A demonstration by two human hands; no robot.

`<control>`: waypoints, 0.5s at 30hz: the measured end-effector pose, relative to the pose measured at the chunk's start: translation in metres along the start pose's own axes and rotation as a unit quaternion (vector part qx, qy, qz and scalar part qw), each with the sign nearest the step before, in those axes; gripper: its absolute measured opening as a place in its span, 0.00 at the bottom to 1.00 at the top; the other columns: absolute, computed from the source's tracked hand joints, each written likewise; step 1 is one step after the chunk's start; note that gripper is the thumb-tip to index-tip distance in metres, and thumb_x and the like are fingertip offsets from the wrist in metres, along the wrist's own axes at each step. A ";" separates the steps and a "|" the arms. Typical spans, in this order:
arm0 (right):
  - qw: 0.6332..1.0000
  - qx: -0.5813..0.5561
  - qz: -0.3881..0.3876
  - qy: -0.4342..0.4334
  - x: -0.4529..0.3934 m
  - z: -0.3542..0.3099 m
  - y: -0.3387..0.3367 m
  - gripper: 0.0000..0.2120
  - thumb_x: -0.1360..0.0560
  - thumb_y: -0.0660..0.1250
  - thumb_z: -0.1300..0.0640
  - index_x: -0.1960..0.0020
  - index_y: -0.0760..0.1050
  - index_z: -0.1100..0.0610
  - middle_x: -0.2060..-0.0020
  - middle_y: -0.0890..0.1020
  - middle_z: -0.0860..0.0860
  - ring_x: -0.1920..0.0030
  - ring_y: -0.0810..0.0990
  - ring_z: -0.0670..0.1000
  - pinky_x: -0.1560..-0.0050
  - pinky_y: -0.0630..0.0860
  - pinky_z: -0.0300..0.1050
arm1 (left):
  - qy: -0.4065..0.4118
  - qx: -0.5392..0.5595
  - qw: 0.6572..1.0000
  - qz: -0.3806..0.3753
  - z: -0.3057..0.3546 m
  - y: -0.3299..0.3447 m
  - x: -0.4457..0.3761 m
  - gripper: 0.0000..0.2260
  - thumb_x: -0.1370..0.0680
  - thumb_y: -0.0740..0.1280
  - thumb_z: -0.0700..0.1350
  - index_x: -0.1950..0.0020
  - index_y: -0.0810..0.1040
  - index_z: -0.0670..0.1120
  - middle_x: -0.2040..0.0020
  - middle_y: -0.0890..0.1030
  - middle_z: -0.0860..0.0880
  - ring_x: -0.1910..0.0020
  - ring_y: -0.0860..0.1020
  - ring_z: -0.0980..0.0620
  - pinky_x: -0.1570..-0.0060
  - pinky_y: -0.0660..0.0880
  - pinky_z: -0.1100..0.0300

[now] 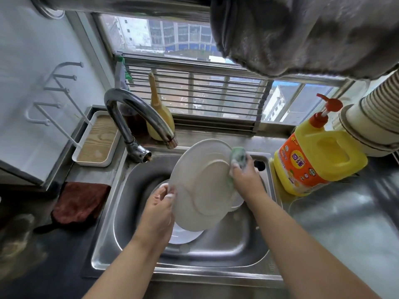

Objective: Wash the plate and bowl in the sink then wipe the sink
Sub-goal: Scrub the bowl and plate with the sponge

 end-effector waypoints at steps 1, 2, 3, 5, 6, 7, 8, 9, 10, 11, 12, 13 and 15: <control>0.998 -0.061 -0.001 0.027 0.003 0.009 -0.001 0.26 0.22 0.57 0.46 0.26 0.54 0.43 0.33 0.69 0.58 0.36 0.71 0.60 0.34 0.67 0.61 | -0.005 0.021 1.000 -0.007 -0.002 -0.002 -0.001 0.09 0.19 0.57 0.37 0.56 0.74 0.40 0.66 0.80 0.48 0.65 0.77 0.54 0.64 0.76 0.67; 0.990 -0.131 0.001 0.046 0.010 0.016 -0.002 0.25 0.22 0.59 0.46 0.28 0.56 0.41 0.35 0.72 0.57 0.39 0.73 0.59 0.36 0.69 0.61 | -0.010 0.039 0.999 -0.016 -0.004 -0.005 -0.001 0.09 0.19 0.57 0.37 0.55 0.74 0.40 0.64 0.81 0.47 0.63 0.78 0.54 0.62 0.77 0.66; 0.977 -0.205 -0.003 0.067 0.016 0.020 -0.002 0.24 0.23 0.61 0.47 0.30 0.58 0.40 0.37 0.73 0.56 0.41 0.75 0.58 0.37 0.71 0.61 | -0.017 0.051 0.998 -0.027 -0.007 -0.007 -0.001 0.08 0.19 0.57 0.39 0.53 0.74 0.39 0.62 0.82 0.47 0.61 0.79 0.53 0.59 0.78 0.65; 0.954 -0.288 -0.006 0.079 0.023 0.023 -0.003 0.24 0.27 0.64 0.46 0.33 0.62 0.39 0.39 0.75 0.55 0.44 0.77 0.58 0.40 0.73 0.62 | -0.032 0.071 0.995 -0.062 -0.012 -0.013 0.000 0.06 0.20 0.61 0.41 0.50 0.74 0.39 0.57 0.82 0.44 0.55 0.79 0.51 0.53 0.78 0.63; 0.953 -0.297 0.002 0.065 0.025 0.020 -0.006 0.23 0.27 0.65 0.47 0.34 0.63 0.40 0.41 0.76 0.55 0.45 0.78 0.57 0.41 0.75 0.61 | -0.047 0.084 0.991 -0.091 -0.014 -0.016 0.002 0.07 0.22 0.66 0.41 0.49 0.74 0.38 0.54 0.81 0.43 0.53 0.78 0.49 0.50 0.78 0.61; 0.950 -0.309 0.011 0.042 0.024 0.016 -0.010 0.22 0.27 0.65 0.48 0.35 0.65 0.42 0.42 0.77 0.55 0.46 0.79 0.56 0.43 0.76 0.58 | -0.067 0.092 0.986 -0.125 -0.016 -0.022 0.004 0.12 0.26 0.71 0.41 0.47 0.74 0.37 0.52 0.81 0.42 0.50 0.78 0.48 0.47 0.77 0.60; 0.954 -0.299 0.016 0.012 0.024 0.011 -0.016 0.22 0.28 0.65 0.49 0.35 0.67 0.43 0.43 0.78 0.55 0.46 0.79 0.57 0.45 0.77 0.56 | -0.091 0.088 0.979 -0.162 -0.015 -0.027 0.005 0.19 0.30 0.74 0.40 0.44 0.73 0.36 0.49 0.80 0.40 0.49 0.78 0.47 0.45 0.76 0.58; 0.957 -0.291 0.008 -0.015 0.023 0.006 -0.021 0.22 0.29 0.64 0.48 0.35 0.68 0.44 0.43 0.78 0.55 0.46 0.79 0.57 0.46 0.77 0.54 | -0.108 0.068 0.974 -0.189 -0.010 -0.030 0.004 0.23 0.33 0.75 0.39 0.40 0.73 0.36 0.47 0.79 0.39 0.48 0.78 0.46 0.44 0.76 0.55; 0.963 -0.265 -0.004 -0.046 0.022 0.001 -0.029 0.23 0.29 0.64 0.48 0.35 0.68 0.43 0.43 0.77 0.53 0.44 0.79 0.56 0.46 0.78 0.53 | -0.118 0.040 0.970 -0.209 -0.002 -0.032 0.002 0.26 0.34 0.76 0.40 0.39 0.74 0.36 0.46 0.79 0.39 0.49 0.79 0.46 0.45 0.77 0.54; 0.967 -0.240 -0.028 -0.080 0.022 -0.006 -0.035 0.23 0.29 0.64 0.47 0.35 0.68 0.41 0.42 0.76 0.52 0.44 0.78 0.55 0.45 0.78 0.53 | -0.118 0.005 0.966 -0.229 0.007 -0.032 -0.003 0.26 0.34 0.76 0.41 0.39 0.75 0.37 0.47 0.79 0.40 0.50 0.79 0.46 0.48 0.77 0.54; 0.973 -0.194 -0.051 -0.115 0.023 -0.014 -0.040 0.22 0.29 0.63 0.47 0.35 0.66 0.39 0.41 0.75 0.51 0.44 0.77 0.54 0.46 0.78 0.53 | -0.112 -0.038 0.963 -0.244 0.017 -0.028 -0.008 0.22 0.32 0.75 0.43 0.41 0.77 0.38 0.49 0.80 0.41 0.52 0.79 0.47 0.51 0.77 0.55; 0.976 -0.137 -0.077 -0.149 0.023 -0.023 -0.044 0.22 0.28 0.63 0.47 0.35 0.65 0.38 0.39 0.73 0.52 0.45 0.76 0.55 0.49 0.79 0.52 | -0.099 -0.081 0.960 -0.248 0.027 -0.021 -0.013 0.15 0.28 0.72 0.44 0.45 0.78 0.39 0.53 0.81 0.43 0.55 0.79 0.49 0.54 0.78 0.58; 0.976 0.015 -0.087 -0.199 0.025 -0.038 -0.046 0.23 0.24 0.63 0.49 0.32 0.61 0.37 0.36 0.70 0.56 0.45 0.74 0.56 0.53 0.76 0.46 | -0.074 -0.144 0.958 -0.236 0.040 -0.004 -0.022 0.07 0.21 0.65 0.43 0.51 0.79 0.40 0.58 0.81 0.45 0.61 0.79 0.51 0.60 0.77 0.61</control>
Point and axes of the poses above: each hand's wrist, its own x-axis away from the middle knuckle, its own y-axis out of the palm, z = x × y, the point moved 2 cm from there along -x, towards the middle knuckle
